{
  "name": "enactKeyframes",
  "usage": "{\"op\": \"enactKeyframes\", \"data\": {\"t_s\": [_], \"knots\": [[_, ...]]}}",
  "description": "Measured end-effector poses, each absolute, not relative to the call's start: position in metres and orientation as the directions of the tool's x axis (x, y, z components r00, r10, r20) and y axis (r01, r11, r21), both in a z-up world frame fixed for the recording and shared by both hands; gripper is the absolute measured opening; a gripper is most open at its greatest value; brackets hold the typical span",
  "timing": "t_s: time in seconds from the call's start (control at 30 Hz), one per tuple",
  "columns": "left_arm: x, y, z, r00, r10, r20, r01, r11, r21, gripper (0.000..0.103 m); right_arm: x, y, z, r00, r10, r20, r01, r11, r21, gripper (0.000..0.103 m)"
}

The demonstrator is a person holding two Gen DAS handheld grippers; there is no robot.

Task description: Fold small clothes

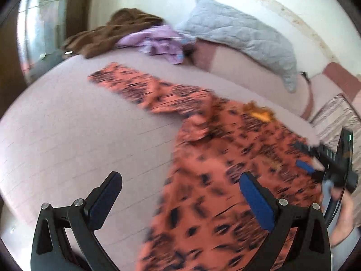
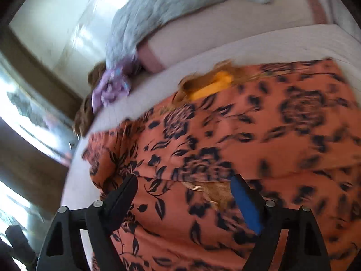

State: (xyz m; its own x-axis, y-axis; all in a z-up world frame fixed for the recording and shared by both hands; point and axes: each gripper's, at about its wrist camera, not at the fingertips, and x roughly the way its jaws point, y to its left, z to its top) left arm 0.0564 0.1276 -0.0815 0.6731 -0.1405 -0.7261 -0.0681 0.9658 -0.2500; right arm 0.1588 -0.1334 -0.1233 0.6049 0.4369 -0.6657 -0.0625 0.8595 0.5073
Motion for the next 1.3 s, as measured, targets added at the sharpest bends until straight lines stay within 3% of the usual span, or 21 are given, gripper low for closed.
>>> {"op": "enactKeyframes", "data": {"t_s": [0.1,0.2,0.27,0.37,0.43,0.47,0.5,0.67,0.73,0.77,0.8,0.93,1.0,1.07,1.1,1.13,1.2,1.3], "knots": [[0.095,0.101,-0.07,0.663,-0.275,-0.697,0.022,0.937,-0.35,0.103,0.14,-0.163,-0.107,0.648,0.411,-0.641,-0.018,0.85,0.527,0.087],[0.146,0.075,-0.081,0.609,-0.339,-0.717,0.009,0.907,-0.421,0.103,0.131,-0.194,-0.101,0.662,0.421,-0.62,0.026,0.814,0.58,0.087],[0.178,0.059,-0.094,0.566,-0.349,-0.747,-0.013,0.902,-0.431,0.103,0.114,-0.209,-0.098,0.665,0.436,-0.607,0.038,0.791,0.61,0.087],[0.212,0.039,-0.115,0.536,-0.252,-0.806,-0.055,0.942,-0.331,0.103,0.088,-0.233,-0.103,0.668,0.456,-0.587,0.05,0.76,0.648,0.087],[0.221,0.034,-0.133,0.505,-0.201,-0.84,-0.072,0.959,-0.273,0.093,0.083,-0.242,-0.106,0.677,0.468,-0.568,0.059,0.735,0.675,0.087],[0.226,0.032,-0.148,0.452,-0.153,-0.879,-0.084,0.973,-0.213,0.075,0.086,-0.248,-0.108,0.685,0.47,-0.556,0.073,0.715,0.695,0.087],[0.227,0.031,-0.158,0.421,-0.105,-0.901,-0.1,0.982,-0.161,0.063,0.091,-0.255,-0.111,0.691,0.472,-0.548,0.093,0.693,0.715,0.087],[0.215,0.025,-0.159,0.455,-0.049,-0.889,-0.056,0.995,-0.083,0.063,0.133,-0.292,-0.143,0.72,0.463,-0.516,0.265,0.505,0.822,0.086],[0.212,0.024,-0.159,0.455,-0.051,-0.889,-0.044,0.996,-0.08,0.063,0.148,-0.305,-0.154,0.731,0.438,-0.523,0.332,0.442,0.833,0.06],[0.21,0.024,-0.159,0.452,-0.053,-0.89,-0.035,0.996,-0.077,0.063,0.152,-0.309,-0.155,0.732,0.427,-0.532,0.343,0.444,0.828,0.025],[0.209,0.023,-0.158,0.448,-0.057,-0.892,-0.025,0.997,-0.076,0.063,0.157,-0.314,-0.153,0.732,0.392,-0.557,0.365,0.465,0.806,0.008],[0.197,0.022,-0.145,0.485,-0.073,-0.871,-0.002,0.996,-0.085,0.063,0.148,-0.341,-0.149,0.739,0.249,-0.626,0.464,0.486,0.741,0.01],[0.195,0.017,-0.145,0.501,-0.061,-0.863,0.021,0.998,-0.058,0.065,0.145,-0.34,-0.147,0.717,0.263,-0.645,0.459,0.518,0.722,0.016],[0.198,0.012,-0.156,0.46,-0.049,-0.887,0.042,0.999,-0.033,0.065,0.148,-0.332,-0.145,0.662,0.326,-0.675,0.431,0.571,0.699,0.031],[0.199,0.013,-0.161,0.452,-0.043,-0.891,0.045,0.999,-0.025,0.065,0.147,-0.329,-0.142,0.648,0.344,-0.68,0.404,0.601,0.689,0.044],[0.197,0.013,-0.161,0.468,-0.039,-0.883,0.056,0.998,-0.014,0.066,0.146,-0.326,-0.137,0.632,0.366,-0.683,0.378,0.624,0.684,0.063],[0.198,0.015,-0.157,0.468,-0.033,-0.883,0.057,0.998,-0.007,0.065,0.143,-0.322,-0.119,0.62,0.405,-0.672,0.31,0.661,0.684,0.065],[0.187,0.028,-0.14,0.529,-0.065,-0.846,0.039,0.998,-0.053,0.065,0.138,-0.328,-0.078,0.684,0.309,-0.661,0.269,0.735,0.622,0.065]]}}
